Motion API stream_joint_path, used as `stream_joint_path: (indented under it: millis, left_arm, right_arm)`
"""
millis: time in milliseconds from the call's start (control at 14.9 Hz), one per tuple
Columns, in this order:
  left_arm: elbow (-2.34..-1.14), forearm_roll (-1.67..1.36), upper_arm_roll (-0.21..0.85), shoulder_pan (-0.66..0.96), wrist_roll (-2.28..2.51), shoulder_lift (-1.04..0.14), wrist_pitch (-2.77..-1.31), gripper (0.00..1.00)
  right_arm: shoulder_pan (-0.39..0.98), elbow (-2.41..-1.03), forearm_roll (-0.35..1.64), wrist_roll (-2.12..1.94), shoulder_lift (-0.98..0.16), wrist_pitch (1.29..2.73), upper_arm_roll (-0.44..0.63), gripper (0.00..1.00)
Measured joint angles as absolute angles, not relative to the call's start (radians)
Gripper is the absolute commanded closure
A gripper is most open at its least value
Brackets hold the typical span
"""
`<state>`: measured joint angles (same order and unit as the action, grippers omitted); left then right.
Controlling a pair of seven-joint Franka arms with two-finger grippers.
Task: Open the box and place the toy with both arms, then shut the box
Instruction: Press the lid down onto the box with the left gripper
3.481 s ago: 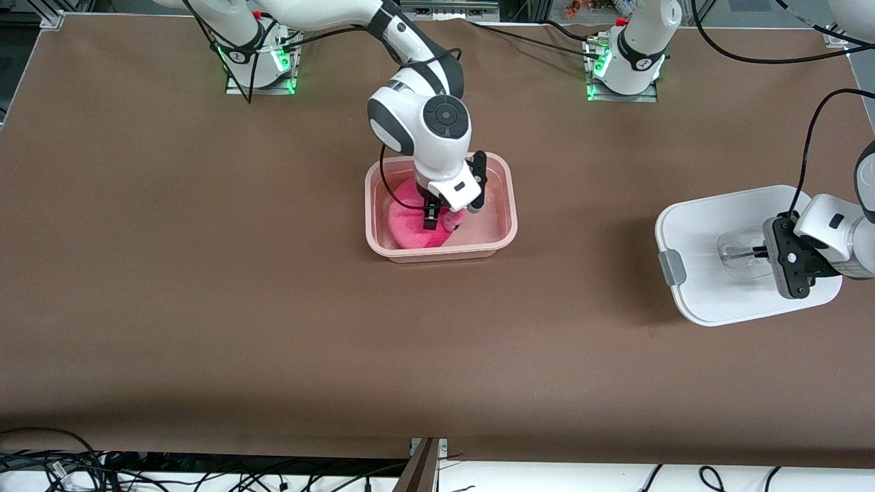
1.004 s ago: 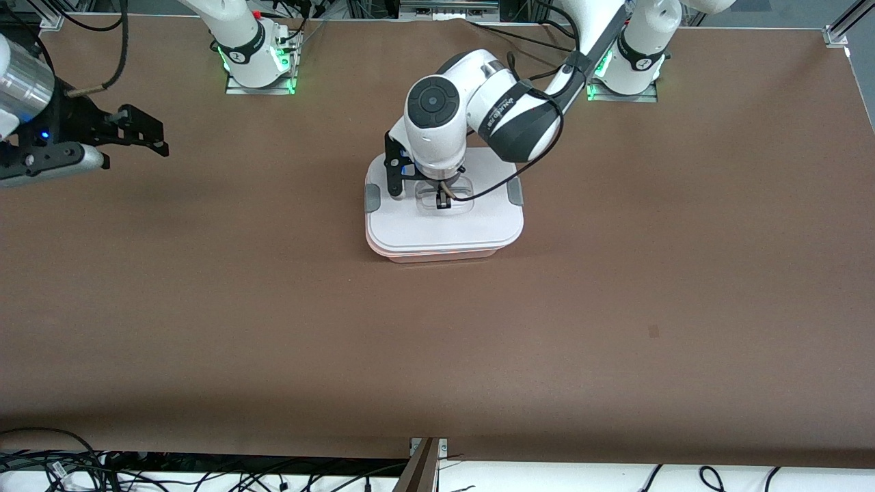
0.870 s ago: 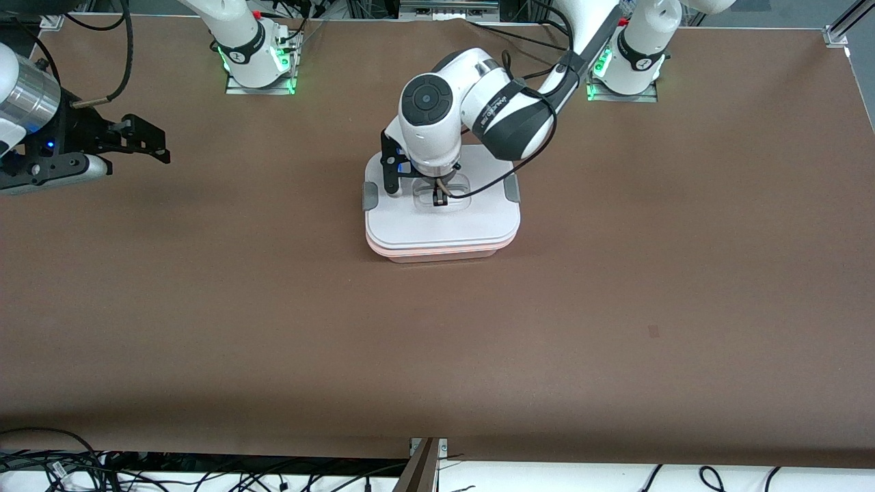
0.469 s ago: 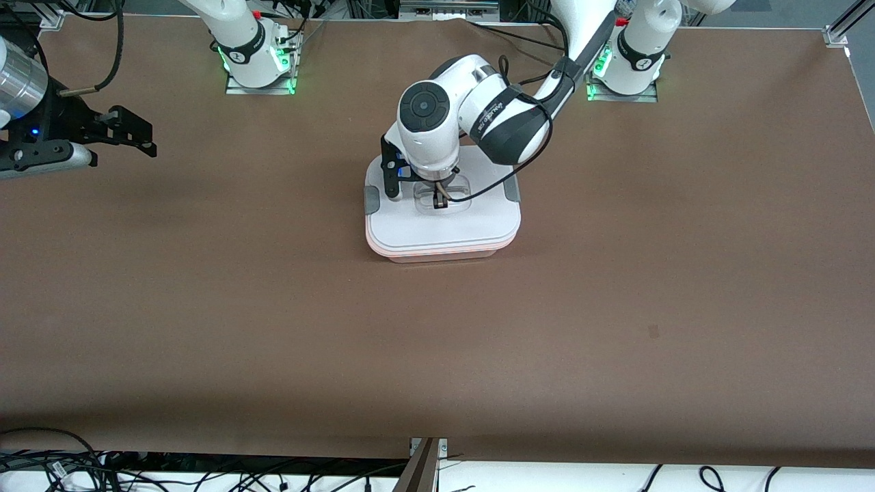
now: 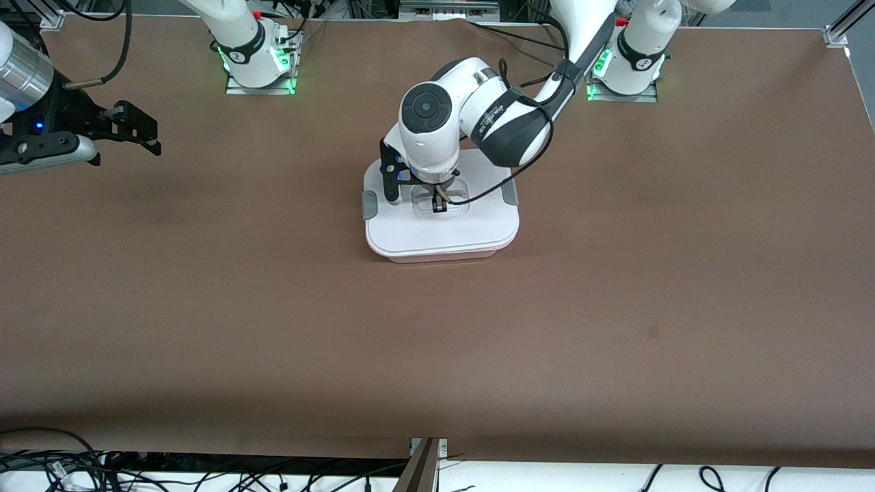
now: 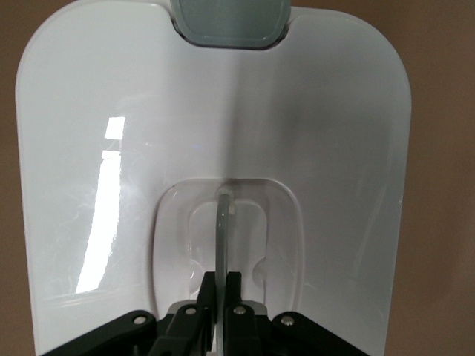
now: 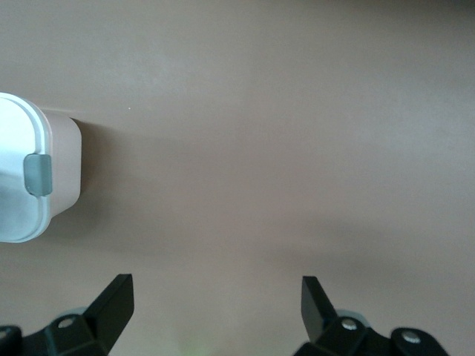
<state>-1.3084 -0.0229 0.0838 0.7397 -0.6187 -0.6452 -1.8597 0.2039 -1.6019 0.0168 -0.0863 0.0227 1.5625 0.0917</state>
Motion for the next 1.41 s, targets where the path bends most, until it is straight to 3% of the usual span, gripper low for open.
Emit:
stream_joint_path:
  millis: [1406]
  left_arm:
    - [-1.302,0.045,0.077,0.773,-0.621,-0.656,-1.871,1.00]
  right_arm:
    - [0.210,-1.577,-0.019,-0.086,0.005,1.557,0.094,0.00]
